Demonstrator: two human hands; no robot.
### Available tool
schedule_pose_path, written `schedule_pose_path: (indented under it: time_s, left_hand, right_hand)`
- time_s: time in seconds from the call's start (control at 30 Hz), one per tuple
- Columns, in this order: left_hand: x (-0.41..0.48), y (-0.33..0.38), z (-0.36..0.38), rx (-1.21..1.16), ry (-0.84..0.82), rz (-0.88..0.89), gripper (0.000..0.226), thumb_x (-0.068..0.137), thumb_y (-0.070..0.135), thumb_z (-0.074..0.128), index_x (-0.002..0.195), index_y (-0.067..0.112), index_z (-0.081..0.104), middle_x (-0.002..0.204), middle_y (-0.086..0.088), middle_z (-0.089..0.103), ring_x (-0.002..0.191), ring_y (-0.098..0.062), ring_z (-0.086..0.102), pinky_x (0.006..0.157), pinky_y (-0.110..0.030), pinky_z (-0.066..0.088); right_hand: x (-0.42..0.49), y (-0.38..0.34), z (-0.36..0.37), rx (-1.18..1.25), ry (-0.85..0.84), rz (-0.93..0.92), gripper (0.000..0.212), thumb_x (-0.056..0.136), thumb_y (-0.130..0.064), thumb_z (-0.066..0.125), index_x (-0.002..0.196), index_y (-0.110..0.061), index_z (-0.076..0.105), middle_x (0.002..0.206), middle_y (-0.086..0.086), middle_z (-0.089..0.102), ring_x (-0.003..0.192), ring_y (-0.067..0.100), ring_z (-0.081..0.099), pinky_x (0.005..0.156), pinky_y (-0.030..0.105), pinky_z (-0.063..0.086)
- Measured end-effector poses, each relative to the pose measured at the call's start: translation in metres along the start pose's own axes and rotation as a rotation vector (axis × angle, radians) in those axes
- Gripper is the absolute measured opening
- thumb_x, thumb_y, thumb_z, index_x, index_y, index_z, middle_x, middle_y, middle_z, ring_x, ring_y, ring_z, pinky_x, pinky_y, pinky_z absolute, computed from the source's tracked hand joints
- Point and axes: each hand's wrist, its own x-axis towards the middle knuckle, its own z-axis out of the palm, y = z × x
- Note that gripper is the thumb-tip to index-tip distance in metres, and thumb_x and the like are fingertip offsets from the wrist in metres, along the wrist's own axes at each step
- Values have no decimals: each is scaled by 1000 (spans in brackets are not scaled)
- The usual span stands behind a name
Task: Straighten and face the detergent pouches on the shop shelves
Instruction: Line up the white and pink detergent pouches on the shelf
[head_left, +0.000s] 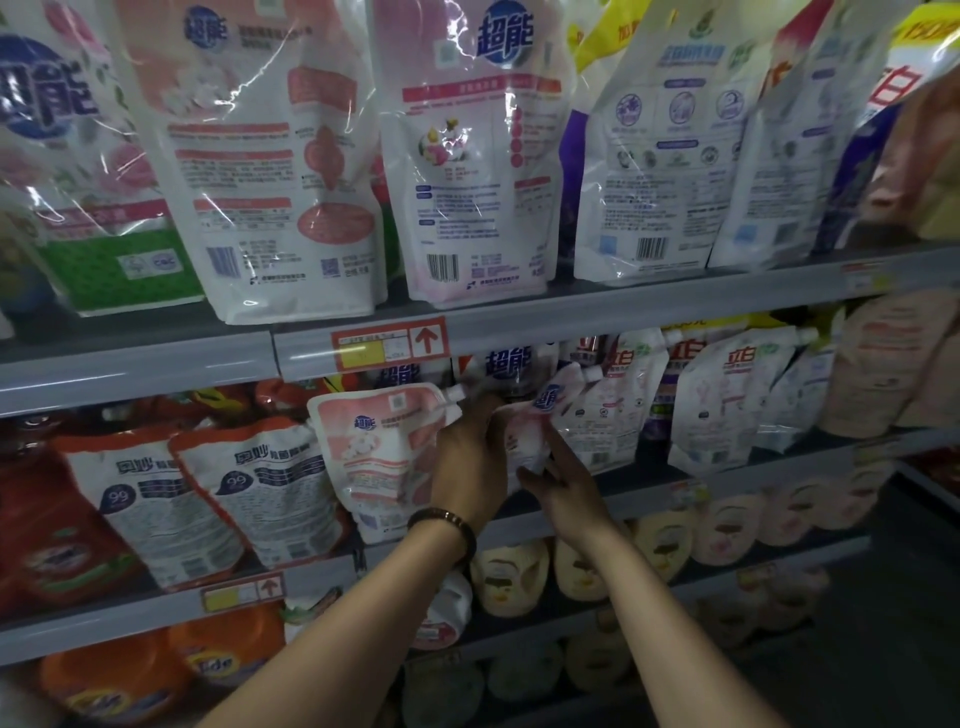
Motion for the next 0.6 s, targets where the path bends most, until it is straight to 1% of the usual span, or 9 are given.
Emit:
schedule_pose_path:
  time_s: [0.1, 0.17, 0.23, 0.3, 0.37, 0.43, 0.47, 0.53, 0.6]
  left_hand:
    - [3, -4, -7, 1, 43, 35, 22, 114, 26, 46, 121, 23, 66, 116, 2, 74, 103, -14, 68, 82, -24, 53]
    - [4, -5, -11, -36, 75, 28, 18, 113, 23, 48, 114, 23, 65, 105, 8, 71, 93, -7, 65, 74, -11, 46]
    - [2, -4, -12, -79, 88, 15, 18, 113, 20, 48, 113, 28, 64, 100, 12, 67, 87, -1, 61, 69, -6, 39]
    - [0, -4, -11, -113, 84, 18, 19, 113, 18, 47, 116, 26, 65, 103, 11, 68, 90, -2, 62, 72, -6, 41]
    - [-1, -7, -13, -129, 95, 7, 21, 113, 19, 47, 119, 27, 65, 107, 10, 69, 96, -6, 66, 77, -13, 47]
    - [-2, -7, -16, -130, 113, 2, 22, 114, 21, 46, 115, 33, 64, 105, 14, 70, 95, -1, 67, 77, -18, 50]
    - [-3, -6, -18, -132, 118, 5, 23, 114, 21, 45, 111, 37, 62, 101, 17, 69, 94, 4, 66, 75, -16, 50]
    - [-5, -1, -22, -129, 116, 13, 24, 113, 23, 45, 105, 41, 58, 98, 20, 68, 92, 6, 65, 73, -12, 48]
    - [-5, 2, -24, -108, 108, 28, 23, 113, 23, 47, 104, 42, 58, 98, 17, 70, 90, 3, 66, 71, -9, 47]
  right_hand:
    - [-2, -8, -1, -64, -30, 8, 78, 104, -12, 63, 168, -34, 23, 170, -9, 31, 156, 11, 29, 130, 44, 27]
    - [-1, -9, -3, -90, -41, 7, 77, 104, -12, 63, 167, -36, 26, 167, -10, 38, 154, 11, 35, 128, 45, 31]
    - [-2, -13, -3, -111, -37, -10, 75, 103, -12, 64, 165, -34, 30, 161, -11, 46, 149, 9, 41, 125, 41, 36]
    - [-2, -14, -1, -111, -29, -22, 73, 103, -10, 66, 164, -30, 32, 158, -10, 49, 147, 9, 44, 123, 38, 38]
    - [-2, -13, 0, -109, -22, -30, 72, 102, -11, 67, 164, -28, 33, 159, -7, 48, 148, 11, 44, 124, 42, 38]
    - [-3, -14, -1, -132, -16, -38, 71, 102, -18, 68, 163, -28, 34, 161, -6, 46, 149, 12, 43, 125, 46, 37]
    - [-2, -12, -3, -146, -16, -38, 71, 102, -21, 68, 163, -28, 33, 161, -7, 47, 148, 12, 44, 125, 45, 37]
    - [-2, -11, -7, -166, -8, -51, 67, 103, -21, 67, 161, -26, 35, 155, -8, 51, 143, 11, 48, 123, 42, 39]
    - [-1, -9, -11, -190, 29, -75, 50, 104, -21, 65, 150, -24, 45, 140, -10, 58, 133, 12, 55, 119, 47, 43]
